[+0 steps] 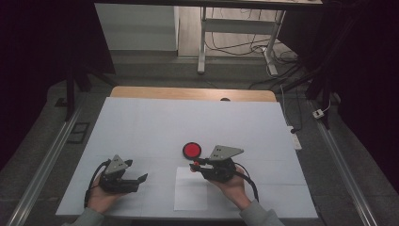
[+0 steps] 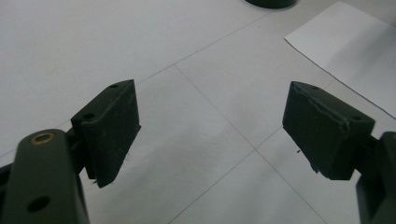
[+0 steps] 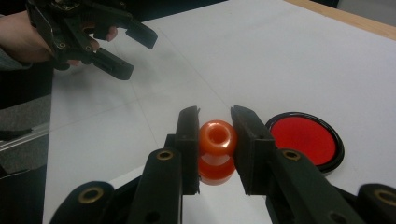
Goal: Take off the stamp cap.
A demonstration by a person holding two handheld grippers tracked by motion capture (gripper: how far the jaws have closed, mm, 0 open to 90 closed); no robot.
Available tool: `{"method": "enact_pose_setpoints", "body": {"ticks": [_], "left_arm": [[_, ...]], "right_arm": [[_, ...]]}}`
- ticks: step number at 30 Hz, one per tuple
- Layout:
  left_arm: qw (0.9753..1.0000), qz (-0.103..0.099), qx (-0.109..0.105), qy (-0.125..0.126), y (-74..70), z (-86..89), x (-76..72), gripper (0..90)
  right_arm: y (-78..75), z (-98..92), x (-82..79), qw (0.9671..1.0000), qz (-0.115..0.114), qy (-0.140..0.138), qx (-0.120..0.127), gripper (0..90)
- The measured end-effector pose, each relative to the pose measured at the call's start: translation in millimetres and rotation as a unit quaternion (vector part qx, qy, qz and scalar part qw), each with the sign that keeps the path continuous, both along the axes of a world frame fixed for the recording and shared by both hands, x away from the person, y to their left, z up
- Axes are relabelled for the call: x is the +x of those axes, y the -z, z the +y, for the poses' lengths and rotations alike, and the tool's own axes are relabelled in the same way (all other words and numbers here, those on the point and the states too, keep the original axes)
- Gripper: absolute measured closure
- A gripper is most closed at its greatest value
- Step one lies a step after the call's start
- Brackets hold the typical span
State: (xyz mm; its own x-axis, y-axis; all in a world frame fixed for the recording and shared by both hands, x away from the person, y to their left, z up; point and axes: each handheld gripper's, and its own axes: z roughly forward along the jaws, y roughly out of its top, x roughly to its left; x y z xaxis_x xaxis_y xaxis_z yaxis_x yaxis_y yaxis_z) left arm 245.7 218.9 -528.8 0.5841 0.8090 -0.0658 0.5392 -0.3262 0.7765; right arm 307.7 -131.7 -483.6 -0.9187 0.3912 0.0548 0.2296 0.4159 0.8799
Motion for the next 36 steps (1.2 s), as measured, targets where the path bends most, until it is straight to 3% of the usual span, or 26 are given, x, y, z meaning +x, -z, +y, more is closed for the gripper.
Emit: {"method": "enact_pose_setpoints", "body": {"ticks": [9, 19, 23, 36], "left_arm": [[0.9999, -0.011, -0.007, 0.011, -6.3, -7.8, 0.2, 18.7], [0.9991, -0.019, -0.005, 0.038, -15.1, -28.7, 5.8, 18.8], [0.9981, -0.022, 0.001, 0.057, -17.9, -40.0, 8.7, 18.8], [0.9948, -0.022, -0.007, 0.099, -34.6, -70.0, 20.2, 18.9]], "right_arm": [[0.1, 0.6, 0.0, 1.0000, 0.002, -0.002, -0.002, 71.6], [-1.3, -1.8, 0.8, 1.0000, 0.002, 0.002, 0.000, 71.5], [-1.3, -1.9, 1.1, 1.0000, 0.003, 0.002, 0.004, 71.6], [-5.7, -4.4, 0.9, 0.9999, -0.001, 0.007, 0.010, 71.5]]}}
